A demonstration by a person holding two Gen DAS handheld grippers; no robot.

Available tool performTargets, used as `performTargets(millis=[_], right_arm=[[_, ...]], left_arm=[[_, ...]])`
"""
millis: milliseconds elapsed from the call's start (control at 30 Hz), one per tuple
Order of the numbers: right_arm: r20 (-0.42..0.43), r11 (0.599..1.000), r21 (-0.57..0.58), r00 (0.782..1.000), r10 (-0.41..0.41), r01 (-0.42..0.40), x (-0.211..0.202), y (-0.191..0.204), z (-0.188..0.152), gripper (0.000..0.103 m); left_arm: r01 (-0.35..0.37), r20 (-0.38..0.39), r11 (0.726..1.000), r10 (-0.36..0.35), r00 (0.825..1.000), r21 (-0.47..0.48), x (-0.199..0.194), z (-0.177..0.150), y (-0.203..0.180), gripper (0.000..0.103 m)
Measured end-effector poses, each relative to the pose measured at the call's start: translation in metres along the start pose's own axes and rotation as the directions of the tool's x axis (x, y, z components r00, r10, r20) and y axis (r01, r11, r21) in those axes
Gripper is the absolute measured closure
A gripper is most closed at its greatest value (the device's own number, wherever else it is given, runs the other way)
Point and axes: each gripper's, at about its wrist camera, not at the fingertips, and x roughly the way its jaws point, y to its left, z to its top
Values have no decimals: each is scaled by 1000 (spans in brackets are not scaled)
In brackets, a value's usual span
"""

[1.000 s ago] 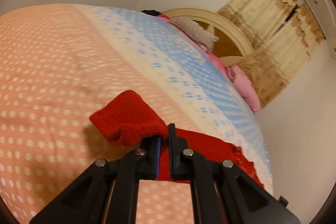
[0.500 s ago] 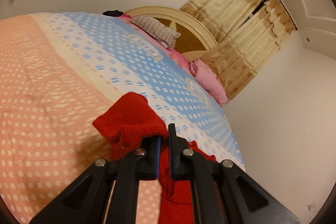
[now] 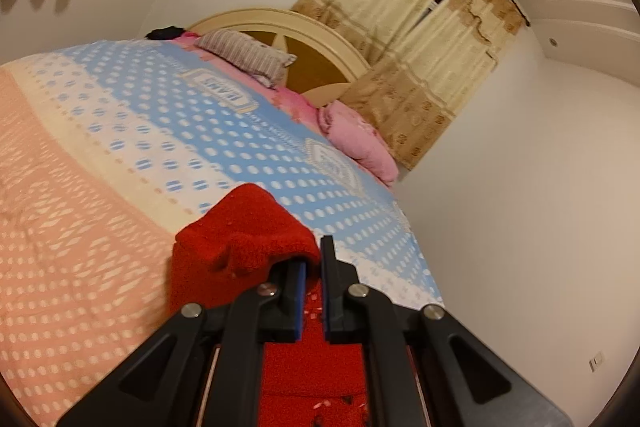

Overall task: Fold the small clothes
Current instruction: 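Carry the held sleeve across the sweater body toward the folded sleeve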

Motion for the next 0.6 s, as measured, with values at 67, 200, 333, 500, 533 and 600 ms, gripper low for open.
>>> performTargets(millis=[67,200,333,500,533,600], right_arm=[[9,1000,-5,1000,-15,15,-4,-2,-5,24],[30,1000,19,999,-20,19,-9,-10,-16,24],[30,999,20,999,-26,26,-8,-12,-26,24],[41,999,30,999,-20,18,-9,-14,-33,24],[43,999,33,999,-18,17,-9,-14,-34,24],[50,999,38,999,-15,13,-10,-15,-36,24]], left_arm=[[16,-2,1000,-16,1000,17,4,1,-15,97],[38,-12,999,-37,999,30,13,0,-37,97],[59,-26,998,-58,998,34,20,-4,-54,97],[86,-47,996,-84,995,37,32,-9,-76,97],[91,-52,995,-89,995,35,35,-10,-80,97],[98,-60,994,-96,994,37,39,-13,-87,97]])
